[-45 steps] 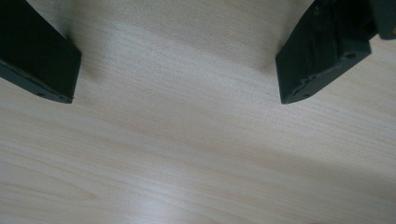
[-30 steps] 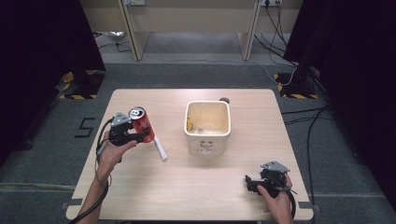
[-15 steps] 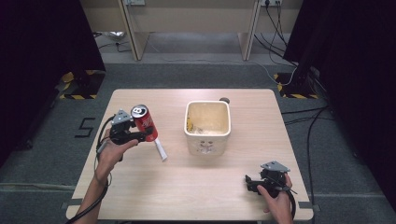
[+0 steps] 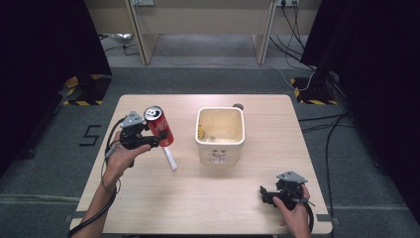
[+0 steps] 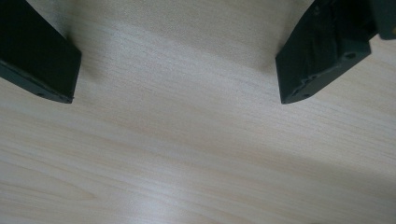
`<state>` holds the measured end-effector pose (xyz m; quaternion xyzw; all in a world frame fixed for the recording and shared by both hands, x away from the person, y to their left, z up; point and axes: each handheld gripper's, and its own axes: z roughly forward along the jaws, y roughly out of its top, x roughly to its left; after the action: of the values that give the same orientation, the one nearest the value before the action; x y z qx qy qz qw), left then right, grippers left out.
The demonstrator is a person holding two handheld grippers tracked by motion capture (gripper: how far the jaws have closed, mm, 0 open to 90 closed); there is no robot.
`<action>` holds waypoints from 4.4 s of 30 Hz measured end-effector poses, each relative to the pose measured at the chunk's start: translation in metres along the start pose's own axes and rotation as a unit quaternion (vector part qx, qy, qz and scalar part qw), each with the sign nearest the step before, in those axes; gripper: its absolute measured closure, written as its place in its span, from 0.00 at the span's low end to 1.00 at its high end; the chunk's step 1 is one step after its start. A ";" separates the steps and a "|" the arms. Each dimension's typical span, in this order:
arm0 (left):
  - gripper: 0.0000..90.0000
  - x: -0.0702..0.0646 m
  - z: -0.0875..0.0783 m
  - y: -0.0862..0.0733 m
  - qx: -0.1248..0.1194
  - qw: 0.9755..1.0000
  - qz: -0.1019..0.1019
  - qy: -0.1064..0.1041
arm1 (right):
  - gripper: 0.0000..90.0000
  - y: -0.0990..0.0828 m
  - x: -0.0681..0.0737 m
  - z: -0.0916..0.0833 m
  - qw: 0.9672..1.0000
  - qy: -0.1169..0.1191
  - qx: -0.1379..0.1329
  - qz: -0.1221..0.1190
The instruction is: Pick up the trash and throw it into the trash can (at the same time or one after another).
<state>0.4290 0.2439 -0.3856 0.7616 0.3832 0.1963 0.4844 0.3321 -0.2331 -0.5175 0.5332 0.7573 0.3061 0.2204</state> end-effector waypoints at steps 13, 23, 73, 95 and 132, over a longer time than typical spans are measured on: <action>0.38 -0.018 0.007 0.025 -0.006 1.000 0.021 -0.020 | 0.00 0.000 0.000 0.000 1.000 0.000 0.000 0.000; 0.38 -0.025 0.014 0.041 -0.005 0.999 0.029 -0.028 | 0.00 0.000 0.000 0.000 1.000 0.001 0.000 -0.002; 0.38 -0.069 0.067 0.090 0.000 0.996 0.050 -0.074 | 0.00 0.000 0.000 0.000 1.000 0.004 0.001 -0.005; 0.38 -0.084 0.102 0.087 0.023 0.994 0.054 -0.087 | 0.00 0.000 0.000 0.000 1.000 0.005 -0.001 -0.009; 0.37 -0.091 0.131 0.058 0.059 0.992 0.067 -0.086 | 0.00 0.000 0.001 0.000 1.000 0.008 -0.001 -0.010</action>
<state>0.4820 0.0824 -0.3871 0.8266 0.2991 0.1390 0.4560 0.3318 -0.2325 -0.5175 0.5228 0.7641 0.3085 0.2183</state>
